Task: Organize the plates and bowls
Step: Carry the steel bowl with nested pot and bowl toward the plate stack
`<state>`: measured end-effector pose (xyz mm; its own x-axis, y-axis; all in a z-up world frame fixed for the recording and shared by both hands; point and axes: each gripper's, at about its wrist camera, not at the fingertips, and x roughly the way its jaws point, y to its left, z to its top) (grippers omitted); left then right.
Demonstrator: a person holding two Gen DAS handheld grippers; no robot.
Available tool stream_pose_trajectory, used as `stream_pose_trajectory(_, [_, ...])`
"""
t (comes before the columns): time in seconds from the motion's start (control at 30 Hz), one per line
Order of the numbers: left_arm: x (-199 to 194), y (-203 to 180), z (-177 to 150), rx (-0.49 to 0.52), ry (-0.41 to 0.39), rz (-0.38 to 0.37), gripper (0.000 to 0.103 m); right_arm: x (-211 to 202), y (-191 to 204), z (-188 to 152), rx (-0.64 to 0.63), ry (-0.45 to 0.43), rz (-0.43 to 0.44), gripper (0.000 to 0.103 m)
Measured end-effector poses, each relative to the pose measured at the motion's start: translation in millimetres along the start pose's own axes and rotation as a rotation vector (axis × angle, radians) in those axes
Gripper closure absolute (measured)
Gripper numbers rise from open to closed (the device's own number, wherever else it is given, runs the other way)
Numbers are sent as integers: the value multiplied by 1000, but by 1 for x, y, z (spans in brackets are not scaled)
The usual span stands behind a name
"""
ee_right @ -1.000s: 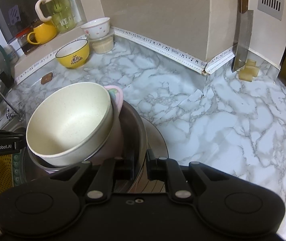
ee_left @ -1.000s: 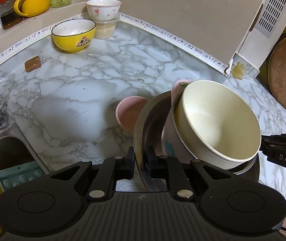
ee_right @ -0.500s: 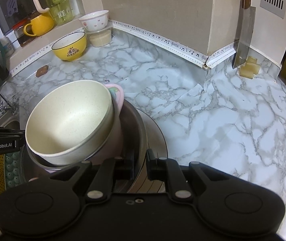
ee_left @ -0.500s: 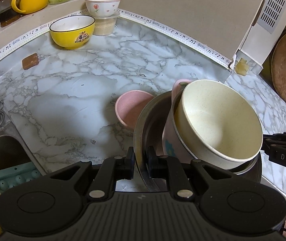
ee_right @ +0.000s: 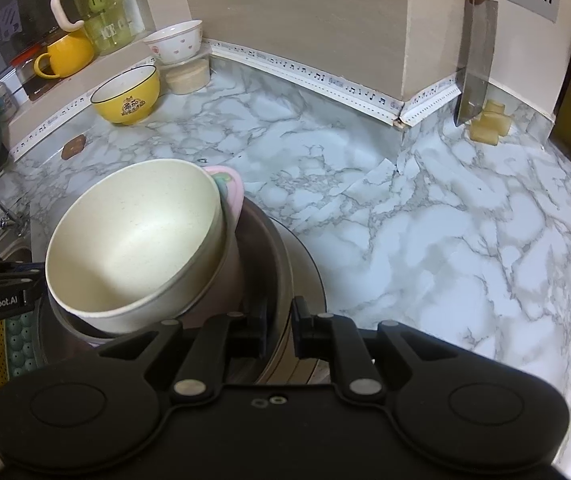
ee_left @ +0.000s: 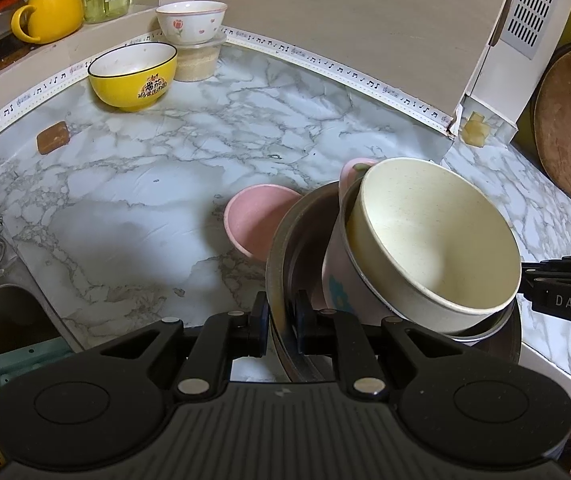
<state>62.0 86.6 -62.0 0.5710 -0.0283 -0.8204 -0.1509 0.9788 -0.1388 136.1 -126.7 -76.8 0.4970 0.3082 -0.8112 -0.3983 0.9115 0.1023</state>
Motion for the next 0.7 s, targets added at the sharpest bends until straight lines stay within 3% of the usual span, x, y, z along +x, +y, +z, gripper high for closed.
stream_pose_trajectory(0.37, [-5,0,-1,22,1,-10,91,-9,0,-2,3,-9,3,89])
stream_pose_trajectory(0.7, [-23,-3,-6,50,-30,1,90,-33,-1,-6,-5,-73,6,88])
